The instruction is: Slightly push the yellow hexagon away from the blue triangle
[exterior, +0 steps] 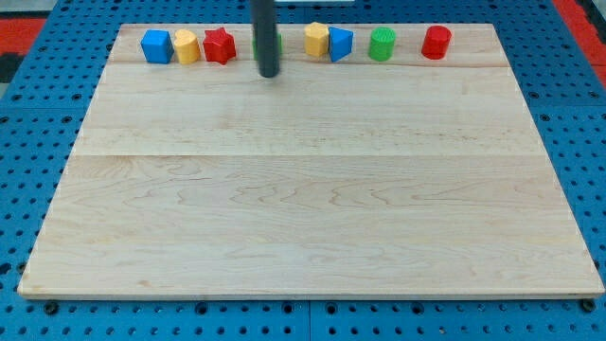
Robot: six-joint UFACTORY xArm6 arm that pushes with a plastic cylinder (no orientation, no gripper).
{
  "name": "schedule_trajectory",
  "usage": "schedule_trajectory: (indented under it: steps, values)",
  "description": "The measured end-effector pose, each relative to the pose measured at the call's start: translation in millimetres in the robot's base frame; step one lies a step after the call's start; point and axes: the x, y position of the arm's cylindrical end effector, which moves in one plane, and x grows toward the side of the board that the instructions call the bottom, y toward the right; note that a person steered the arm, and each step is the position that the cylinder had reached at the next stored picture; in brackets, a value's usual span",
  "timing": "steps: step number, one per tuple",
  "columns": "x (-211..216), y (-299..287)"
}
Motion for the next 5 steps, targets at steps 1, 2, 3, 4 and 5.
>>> schedule_trajectory:
  steps: [1,2,3,4,5]
  values:
    - [13,117]
    - [-3,207]
    - [-34,266]
    - [-78,297]
    - [-115,287]
